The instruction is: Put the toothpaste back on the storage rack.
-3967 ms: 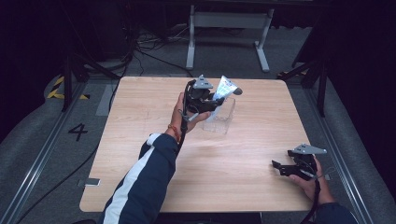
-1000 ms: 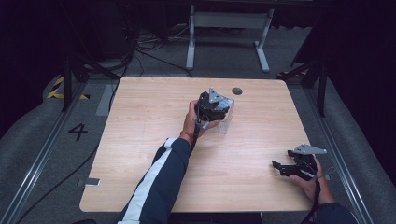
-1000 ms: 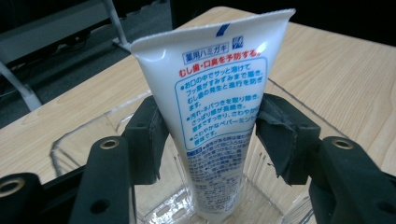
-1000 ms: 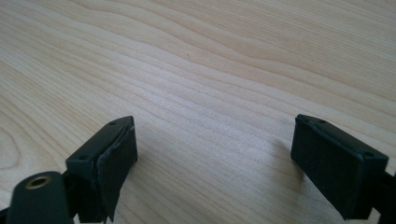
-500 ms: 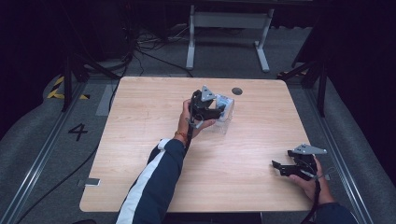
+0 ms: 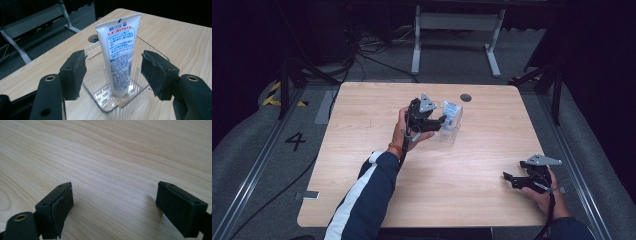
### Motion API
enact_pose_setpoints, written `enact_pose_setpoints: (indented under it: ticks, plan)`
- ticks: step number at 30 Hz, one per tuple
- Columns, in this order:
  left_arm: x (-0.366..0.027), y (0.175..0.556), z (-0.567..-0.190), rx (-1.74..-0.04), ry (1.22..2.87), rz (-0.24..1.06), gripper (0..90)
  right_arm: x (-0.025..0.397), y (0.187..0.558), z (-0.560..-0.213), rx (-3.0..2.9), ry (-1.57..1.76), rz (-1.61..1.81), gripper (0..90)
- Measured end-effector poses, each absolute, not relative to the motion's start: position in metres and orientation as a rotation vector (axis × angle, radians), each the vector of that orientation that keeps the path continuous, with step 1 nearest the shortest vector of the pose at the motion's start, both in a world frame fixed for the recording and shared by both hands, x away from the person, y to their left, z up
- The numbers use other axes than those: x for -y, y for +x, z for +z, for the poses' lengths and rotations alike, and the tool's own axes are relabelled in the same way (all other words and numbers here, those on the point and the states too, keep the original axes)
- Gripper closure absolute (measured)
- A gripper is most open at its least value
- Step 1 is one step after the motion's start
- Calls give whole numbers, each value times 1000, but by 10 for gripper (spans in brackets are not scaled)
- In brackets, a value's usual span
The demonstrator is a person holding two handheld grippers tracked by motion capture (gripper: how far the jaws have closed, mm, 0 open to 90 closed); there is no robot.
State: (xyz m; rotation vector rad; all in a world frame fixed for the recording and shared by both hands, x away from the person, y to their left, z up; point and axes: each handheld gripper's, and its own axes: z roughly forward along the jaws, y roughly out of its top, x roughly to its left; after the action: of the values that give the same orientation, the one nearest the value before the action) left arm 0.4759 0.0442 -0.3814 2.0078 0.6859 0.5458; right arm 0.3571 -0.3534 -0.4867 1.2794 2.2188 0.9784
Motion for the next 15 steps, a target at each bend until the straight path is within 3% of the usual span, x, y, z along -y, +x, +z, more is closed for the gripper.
enact_pose_setpoints:
  ticks: [15]
  plan:
    - [-74, 455, -381, -650, 2074, 558, 358, 353, 357, -487, -2219, 1280, 979, 147]
